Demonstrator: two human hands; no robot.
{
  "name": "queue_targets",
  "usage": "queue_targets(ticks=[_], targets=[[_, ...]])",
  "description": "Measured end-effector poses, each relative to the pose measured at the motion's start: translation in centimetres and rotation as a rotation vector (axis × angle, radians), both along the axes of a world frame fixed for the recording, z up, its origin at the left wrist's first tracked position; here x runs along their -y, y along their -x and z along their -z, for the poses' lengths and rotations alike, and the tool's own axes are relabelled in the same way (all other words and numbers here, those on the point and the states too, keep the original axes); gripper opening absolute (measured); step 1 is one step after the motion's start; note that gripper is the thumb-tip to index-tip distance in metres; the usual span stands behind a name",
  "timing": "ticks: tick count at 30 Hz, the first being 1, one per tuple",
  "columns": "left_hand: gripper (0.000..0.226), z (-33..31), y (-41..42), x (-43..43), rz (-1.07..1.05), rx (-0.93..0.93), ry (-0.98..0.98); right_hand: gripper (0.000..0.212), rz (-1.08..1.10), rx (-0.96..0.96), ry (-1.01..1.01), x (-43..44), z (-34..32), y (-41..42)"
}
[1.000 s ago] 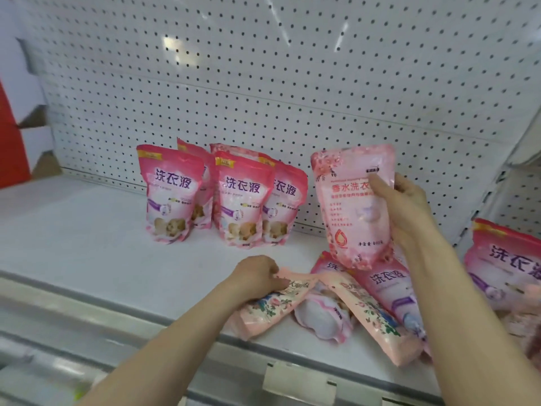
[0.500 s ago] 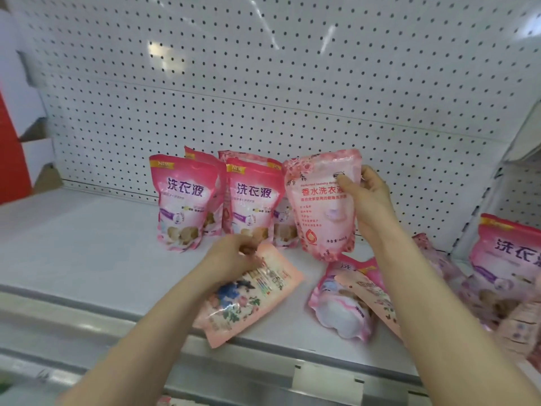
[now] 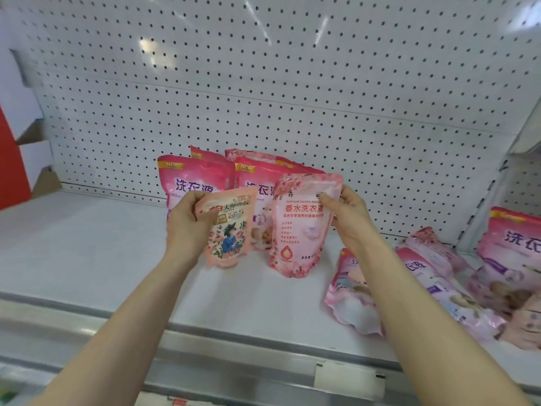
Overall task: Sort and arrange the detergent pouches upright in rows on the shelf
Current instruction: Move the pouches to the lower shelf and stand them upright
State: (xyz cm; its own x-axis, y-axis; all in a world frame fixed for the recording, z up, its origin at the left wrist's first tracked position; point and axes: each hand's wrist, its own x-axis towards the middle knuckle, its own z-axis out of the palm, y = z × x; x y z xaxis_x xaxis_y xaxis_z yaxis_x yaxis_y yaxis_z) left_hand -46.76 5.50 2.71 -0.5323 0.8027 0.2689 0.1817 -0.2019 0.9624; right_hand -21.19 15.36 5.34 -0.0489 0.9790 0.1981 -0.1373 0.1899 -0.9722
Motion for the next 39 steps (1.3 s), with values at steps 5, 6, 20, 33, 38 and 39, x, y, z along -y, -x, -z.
queue_targets(ticks=[5, 6, 20, 33, 38, 39], targets=[[0.028, 0.7, -0.5, -0.2, -0.071, -0.245, -0.016, 0.023, 0.050, 0.095, -0.051, 0.5, -0.5, -0.7], [0.033, 0.6, -0.6, -0.1, -0.100, -0.312, -0.050, 0.024, 0.062, 0.116, -0.066, 0.7, -0.6, -0.8], [0.023, 1.7, -11.8, 0.1, 0.345, -0.892, -0.241, 0.030, 0.494, 0.933, -0.051, 5.0, -0.6, -15.9], [0.044, 3.1, -22.5, -4.4, 0.512, -0.768, 0.551, 0.079, 0.191, 1.446, 0.342, 2.8, 4.4, -19.9], [0.070, 3.5, -22.7, -3.5, 0.570, -0.134, 0.489, 0.079, 0.226, 1.099, 0.493, 1.8, 3.0, -19.5], [0.071, 3.5, -22.7, -3.1, 0.574, -0.066, 0.450, 0.079, 0.224, 1.030, 0.467, 1.6, 2.6, -19.5]])
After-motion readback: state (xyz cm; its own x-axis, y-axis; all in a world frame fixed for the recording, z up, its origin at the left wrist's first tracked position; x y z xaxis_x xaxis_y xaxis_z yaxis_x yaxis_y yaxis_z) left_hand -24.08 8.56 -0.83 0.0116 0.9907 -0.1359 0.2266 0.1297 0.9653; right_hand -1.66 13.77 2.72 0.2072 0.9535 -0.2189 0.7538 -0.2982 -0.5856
